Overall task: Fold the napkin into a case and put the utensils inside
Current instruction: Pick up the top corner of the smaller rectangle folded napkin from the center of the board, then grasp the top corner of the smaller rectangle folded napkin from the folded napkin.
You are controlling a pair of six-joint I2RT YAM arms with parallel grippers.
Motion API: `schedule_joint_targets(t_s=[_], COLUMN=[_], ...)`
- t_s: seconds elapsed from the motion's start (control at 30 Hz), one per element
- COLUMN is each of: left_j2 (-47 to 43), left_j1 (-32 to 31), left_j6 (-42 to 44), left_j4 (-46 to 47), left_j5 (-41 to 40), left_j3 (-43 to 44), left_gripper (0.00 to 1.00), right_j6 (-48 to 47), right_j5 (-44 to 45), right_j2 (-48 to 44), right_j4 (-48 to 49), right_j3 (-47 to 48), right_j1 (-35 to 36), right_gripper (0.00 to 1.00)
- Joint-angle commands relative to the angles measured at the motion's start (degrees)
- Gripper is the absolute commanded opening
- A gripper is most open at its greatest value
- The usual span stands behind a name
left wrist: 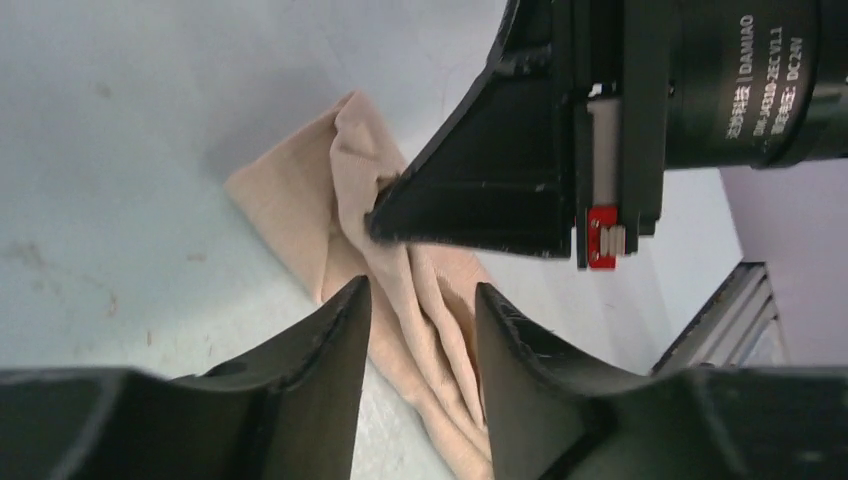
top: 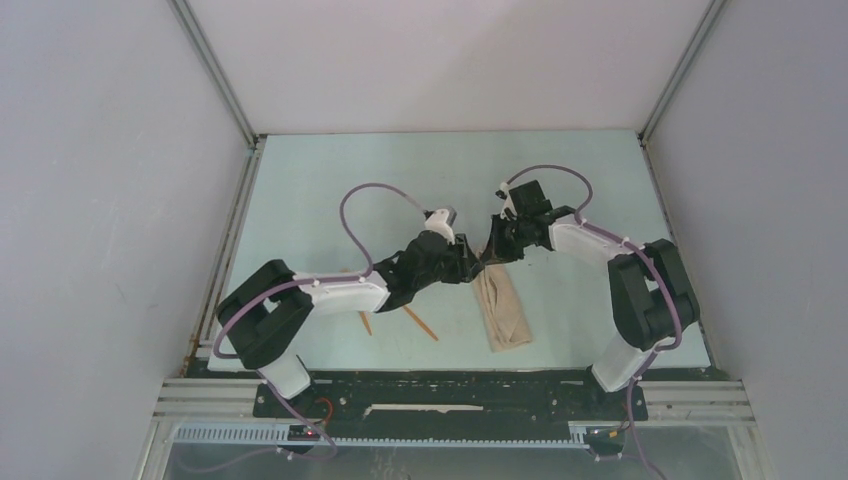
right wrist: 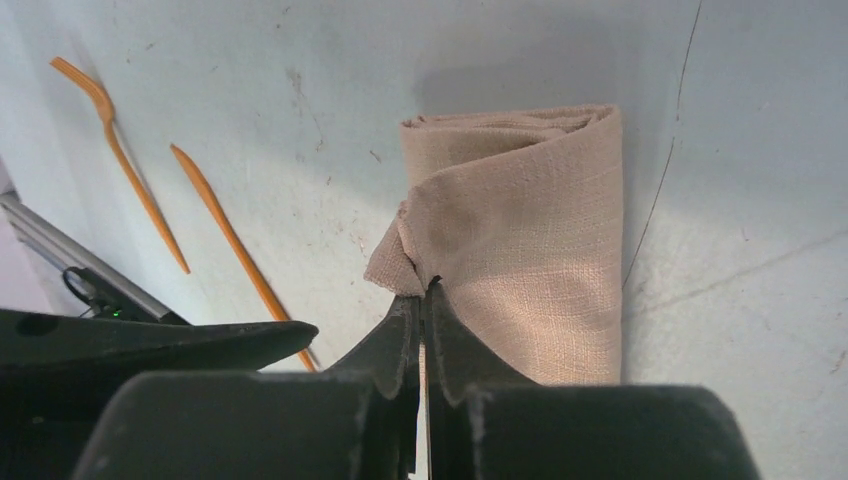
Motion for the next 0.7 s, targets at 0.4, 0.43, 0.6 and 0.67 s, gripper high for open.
schedule_joint_targets(t_s=[0.4, 0.43, 0.6, 0.67], left_j2=[3.5, 3.9, 5.9, 7.8], left_j1=[0.1, 0.1, 0.1, 0.2], left_j6=[15.0, 15.0, 16.0, 17.0], left_j4=[5.8, 4.8, 3.3, 0.8], left_j5=[2.7, 2.2, 0.0, -1.0], left_j3=[0.4, 0.9, 2.7, 5.2], left_gripper=[0.62, 0.63, 0.56, 0.52], right_j6=[6.8, 6.8, 6.8, 6.7], right_j5=[-7.6, -7.8, -8.0, -8.1], right_j2=[-6.4, -6.4, -6.5, -6.8], right_j4=[4.3, 4.3, 4.0, 3.9], right_j3=[-3.4, -3.4, -3.4, -3.4], right_j1=[-4.9, -4.9, -5.0, -5.0], right_gripper=[0.00, 0.00, 0.00, 0.00])
